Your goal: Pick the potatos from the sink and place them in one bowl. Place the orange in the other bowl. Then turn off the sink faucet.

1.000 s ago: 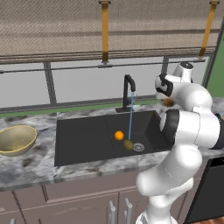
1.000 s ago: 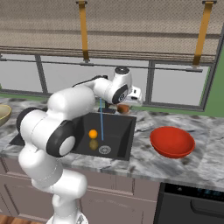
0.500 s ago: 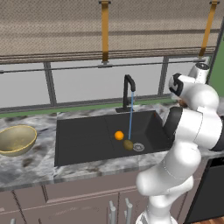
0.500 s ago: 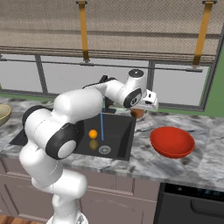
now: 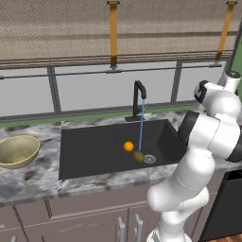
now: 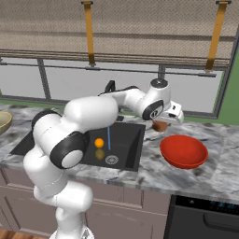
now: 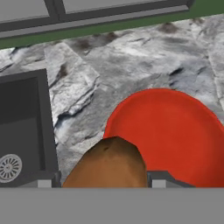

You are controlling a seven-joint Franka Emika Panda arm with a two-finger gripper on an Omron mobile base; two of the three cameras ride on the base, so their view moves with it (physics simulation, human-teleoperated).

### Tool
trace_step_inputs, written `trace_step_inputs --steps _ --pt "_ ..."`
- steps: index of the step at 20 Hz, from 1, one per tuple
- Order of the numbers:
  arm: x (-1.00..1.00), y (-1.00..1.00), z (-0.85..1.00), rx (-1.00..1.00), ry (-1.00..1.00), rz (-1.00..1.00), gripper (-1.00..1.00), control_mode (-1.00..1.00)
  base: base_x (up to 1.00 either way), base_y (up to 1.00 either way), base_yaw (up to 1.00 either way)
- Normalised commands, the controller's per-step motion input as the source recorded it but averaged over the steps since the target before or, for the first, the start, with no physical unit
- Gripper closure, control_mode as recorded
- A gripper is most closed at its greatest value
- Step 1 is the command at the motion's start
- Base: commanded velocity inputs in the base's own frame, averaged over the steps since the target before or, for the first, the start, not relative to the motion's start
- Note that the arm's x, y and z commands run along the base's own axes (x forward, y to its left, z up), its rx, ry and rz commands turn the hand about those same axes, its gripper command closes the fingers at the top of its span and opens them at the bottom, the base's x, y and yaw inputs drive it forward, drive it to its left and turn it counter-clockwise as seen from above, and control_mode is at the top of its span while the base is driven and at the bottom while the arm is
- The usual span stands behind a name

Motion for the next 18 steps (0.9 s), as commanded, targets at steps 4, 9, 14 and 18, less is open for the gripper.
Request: trace_step_inputs --steps 4,9,14,18 --pt "0.0 -0.33 -0.17 0.0 0.0 -0.03 1.0 -1.0 0.0 0.0 0.0" --pt "0.0 -0.31 -0.25 0.0 0.0 0.0 1.0 -1.0 0.0 0.0 0.0" --pt "0.0 -0.3 -0.23 0.0 0.0 0.0 1.0 -1.0 0.0 0.0 0.0" --pt "0.0 -0.27 -0.22 0.0 0.0 0.0 1.0 -1.0 0.0 0.0 0.0"
